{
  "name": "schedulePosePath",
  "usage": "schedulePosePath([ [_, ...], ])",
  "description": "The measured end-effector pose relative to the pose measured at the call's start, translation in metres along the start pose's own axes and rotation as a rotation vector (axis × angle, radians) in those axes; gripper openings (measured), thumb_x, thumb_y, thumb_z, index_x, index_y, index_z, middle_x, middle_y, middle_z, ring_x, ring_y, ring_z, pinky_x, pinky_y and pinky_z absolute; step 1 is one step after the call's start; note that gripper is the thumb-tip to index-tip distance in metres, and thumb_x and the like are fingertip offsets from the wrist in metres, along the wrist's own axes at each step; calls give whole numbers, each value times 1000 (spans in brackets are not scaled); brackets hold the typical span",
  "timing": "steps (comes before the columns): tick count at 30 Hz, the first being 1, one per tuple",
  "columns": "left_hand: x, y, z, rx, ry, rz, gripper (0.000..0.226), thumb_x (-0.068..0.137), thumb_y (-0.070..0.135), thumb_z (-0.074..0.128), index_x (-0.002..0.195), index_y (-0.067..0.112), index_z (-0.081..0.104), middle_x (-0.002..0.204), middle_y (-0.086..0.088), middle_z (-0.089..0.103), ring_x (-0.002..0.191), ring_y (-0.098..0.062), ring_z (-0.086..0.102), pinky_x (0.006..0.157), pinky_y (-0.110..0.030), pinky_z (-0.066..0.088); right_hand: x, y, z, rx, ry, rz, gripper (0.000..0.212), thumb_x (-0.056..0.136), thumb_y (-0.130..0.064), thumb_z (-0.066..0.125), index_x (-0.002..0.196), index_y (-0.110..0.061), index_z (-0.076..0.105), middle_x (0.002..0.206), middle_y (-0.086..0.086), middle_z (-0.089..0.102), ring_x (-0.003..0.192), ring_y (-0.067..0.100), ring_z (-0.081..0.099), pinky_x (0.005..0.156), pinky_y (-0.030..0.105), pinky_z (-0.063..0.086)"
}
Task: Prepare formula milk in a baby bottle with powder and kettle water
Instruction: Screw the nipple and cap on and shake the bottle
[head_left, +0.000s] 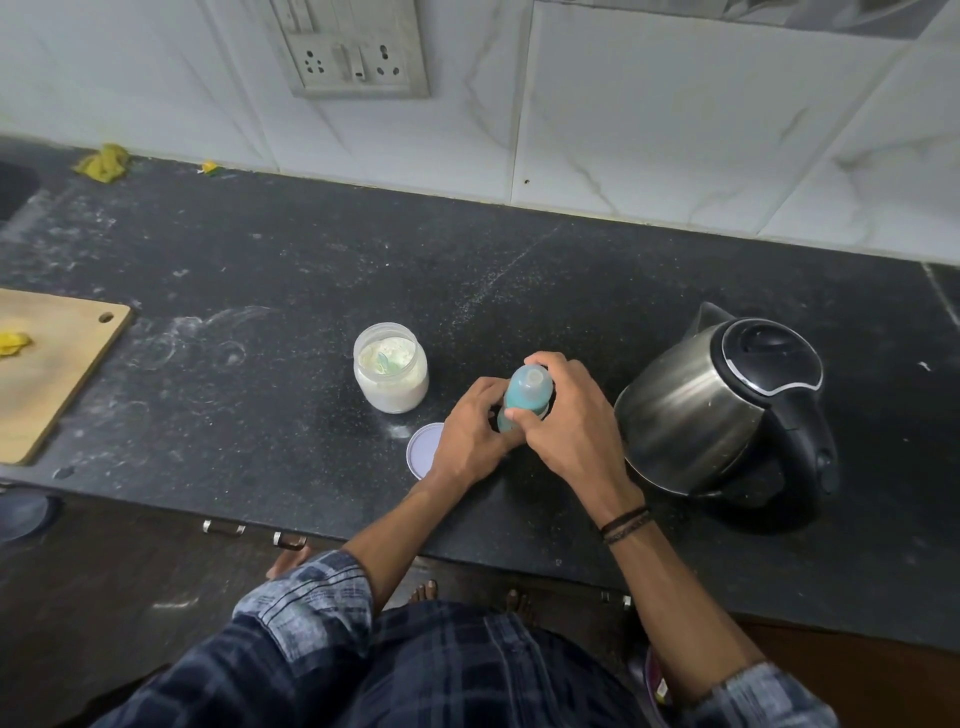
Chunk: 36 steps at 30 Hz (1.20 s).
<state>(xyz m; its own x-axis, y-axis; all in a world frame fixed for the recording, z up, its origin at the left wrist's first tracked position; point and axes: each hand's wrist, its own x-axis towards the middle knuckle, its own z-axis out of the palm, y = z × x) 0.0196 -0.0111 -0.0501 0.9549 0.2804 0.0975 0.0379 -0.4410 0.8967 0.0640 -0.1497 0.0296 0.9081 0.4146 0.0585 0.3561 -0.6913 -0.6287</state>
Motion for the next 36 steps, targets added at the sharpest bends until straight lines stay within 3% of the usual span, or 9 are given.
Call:
schedulePosePath([
  [5, 0, 1, -3, 13, -17, 15, 54, 78, 52, 69, 124, 23, 67, 112, 23, 57, 102, 2, 58, 84, -20, 49, 1, 3, -3, 104, -76, -65, 69, 82, -15, 83, 141, -32, 54, 137, -10, 57, 124, 10, 54, 102, 34, 50],
  [10, -1, 0, -1, 14, -8, 17, 50, 79, 45, 66, 123, 20, 69, 112, 16, 60, 100, -3, 60, 82, -24, 51, 1, -2, 5, 69, -6, -65, 62, 81, -10, 84, 136, -23, 60, 127, -3, 62, 116, 20, 59, 97, 38, 51],
  [16, 0, -3, 2, 26, 10, 11, 37, 83, 26, 68, 119, 17, 71, 114, 11, 62, 100, -1, 59, 82, -14, 46, -6, -14, 20, -24, 157, 27, 62, 79, -26, 89, 133, -20, 59, 111, 5, 60, 102, 25, 60, 80, 34, 46],
  [19, 0, -4, 2, 30, 2, 9, 38, 83, 23, 74, 121, 18, 70, 114, 12, 60, 98, 2, 58, 81, -13, 44, -4, -14, 16, -85, 124, 40, 67, 78, -37, 89, 134, -23, 57, 114, 4, 59, 103, 24, 59, 80, 34, 46],
  [21, 0, -2, 1, 36, -8, 14, 40, 81, 27, 72, 120, 18, 70, 113, 13, 60, 98, 6, 57, 80, -14, 44, -2, -11, 9, -18, 31, 18, 72, 76, -33, 90, 139, -26, 56, 125, 0, 60, 111, 20, 59, 87, 30, 44],
  [24, 0, 1, -2, 14, -11, 12, 50, 81, 45, 66, 123, 18, 70, 116, 12, 61, 101, -3, 60, 84, -22, 49, 0, -4, 1, 41, -67, -17, 71, 81, -16, 83, 145, -30, 54, 137, -6, 59, 122, 16, 56, 91, 22, 36],
  [29, -1, 2, 0, 14, -1, 15, 54, 79, 50, 63, 123, 19, 70, 116, 12, 60, 103, -6, 60, 85, -26, 51, -1, -7, 5, -17, 14, -10, 63, 82, -18, 83, 140, -22, 58, 122, 2, 62, 113, 24, 58, 88, 33, 45],
  [32, -1, 1, 1, 13, 10, 4, 51, 78, 46, 62, 121, 20, 71, 115, 15, 60, 103, -2, 59, 85, -15, 45, -5, -8, 13, -30, 93, 11, 64, 79, -25, 88, 135, -22, 58, 115, 4, 60, 107, 25, 58, 85, 35, 46],
  [36, -1, 3, 0, 15, 1, 3, 56, 78, 52, 64, 125, 21, 70, 114, 18, 57, 103, -2, 59, 86, -18, 46, 1, 2, 7, 86, -19, 23, 73, 75, -22, 89, 138, -29, 54, 122, -2, 62, 113, 18, 58, 93, 32, 46],
])
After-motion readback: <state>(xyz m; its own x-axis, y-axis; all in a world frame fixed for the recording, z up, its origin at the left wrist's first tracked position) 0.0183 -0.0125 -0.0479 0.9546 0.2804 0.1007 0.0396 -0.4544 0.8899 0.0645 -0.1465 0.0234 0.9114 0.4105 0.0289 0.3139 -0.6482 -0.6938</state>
